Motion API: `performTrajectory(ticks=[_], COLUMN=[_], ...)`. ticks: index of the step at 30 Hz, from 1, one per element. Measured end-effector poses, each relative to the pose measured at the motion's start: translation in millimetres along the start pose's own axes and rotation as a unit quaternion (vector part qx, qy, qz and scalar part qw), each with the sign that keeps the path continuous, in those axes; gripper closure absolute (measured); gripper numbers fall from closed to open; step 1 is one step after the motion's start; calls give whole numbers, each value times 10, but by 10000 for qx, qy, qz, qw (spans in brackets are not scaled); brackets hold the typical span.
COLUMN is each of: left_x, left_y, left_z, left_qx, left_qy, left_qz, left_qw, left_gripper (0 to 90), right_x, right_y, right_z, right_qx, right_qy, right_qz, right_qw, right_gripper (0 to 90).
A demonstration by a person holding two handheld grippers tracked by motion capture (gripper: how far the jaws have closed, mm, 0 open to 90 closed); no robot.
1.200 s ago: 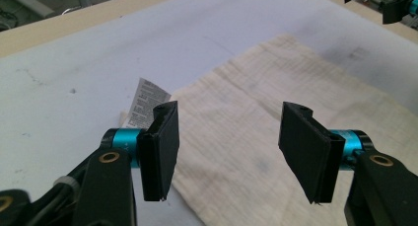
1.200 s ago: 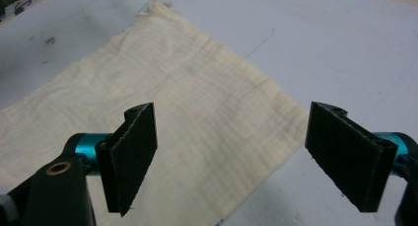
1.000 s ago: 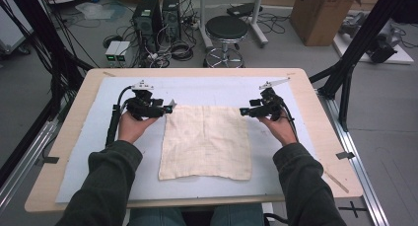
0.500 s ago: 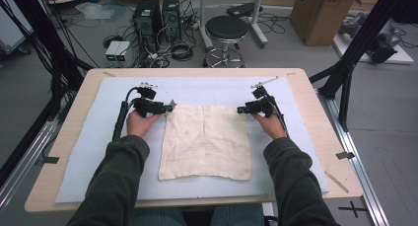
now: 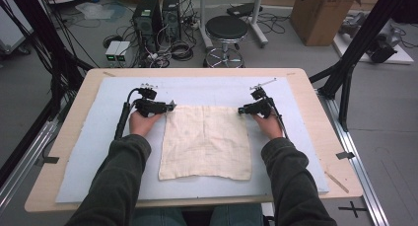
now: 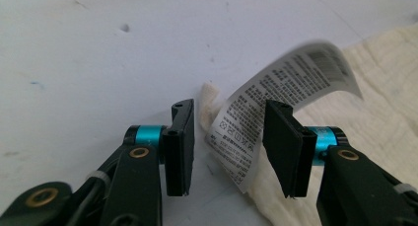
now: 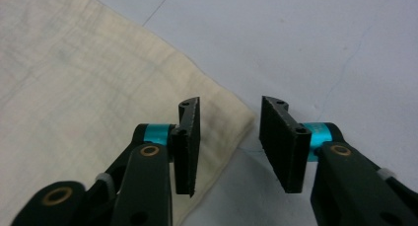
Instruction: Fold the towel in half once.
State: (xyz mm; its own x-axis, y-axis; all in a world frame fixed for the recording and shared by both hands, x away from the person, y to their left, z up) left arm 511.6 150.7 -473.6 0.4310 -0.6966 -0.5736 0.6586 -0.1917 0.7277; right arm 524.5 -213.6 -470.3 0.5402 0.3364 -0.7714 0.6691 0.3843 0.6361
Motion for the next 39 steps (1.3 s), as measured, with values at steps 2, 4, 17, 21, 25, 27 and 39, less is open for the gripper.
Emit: performTrajectory(ticks=[2, 4, 17, 21, 25, 27, 39], left_x=[11, 53, -178, -266, -337, -362, -555], left_y=[4, 2, 124, 155, 172, 169, 22], left_z=[17, 88, 298, 356, 432, 448, 671], left_qx=[67, 193, 672, 754, 929, 942, 1549], left_qy=[89, 177, 147, 48, -73, -91, -372], left_qz=[15, -75, 9, 117, 186, 194, 211], left_qw=[9999, 9996, 9976, 9971, 9955, 9953, 9870], left_gripper=[596, 658, 839, 839, 839, 839, 841], right_x=[0, -8, -304, -408, -499, -519, -826], right_y=[1, -8, 57, 83, 84, 83, -74], right_z=[-4, -64, -98, -83, -77, -77, -177], right_qx=[20, -90, -26, 1, -21, -22, -109], right_qy=[24, 67, 363, 494, 625, 698, 1197], right_qz=[13, -94, 230, 412, 524, 568, 868], right_qw=[10000, 9999, 9991, 9979, 9967, 9959, 9889], right_gripper=[690, 802, 856, 856, 855, 854, 851])
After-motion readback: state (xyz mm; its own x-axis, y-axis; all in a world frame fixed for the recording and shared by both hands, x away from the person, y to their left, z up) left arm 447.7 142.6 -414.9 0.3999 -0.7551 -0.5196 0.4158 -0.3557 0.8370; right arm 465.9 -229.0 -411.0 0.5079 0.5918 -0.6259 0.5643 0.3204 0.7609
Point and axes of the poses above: each handheld gripper's, and its own axes: x roughly forward along the jaws, y roughly out of its top, z roughly to its right, the point moved 5 cm from there along x, roughly forward along the jaws, and after that the axes turned 13 degrees about -y, right-handed, at the moved point
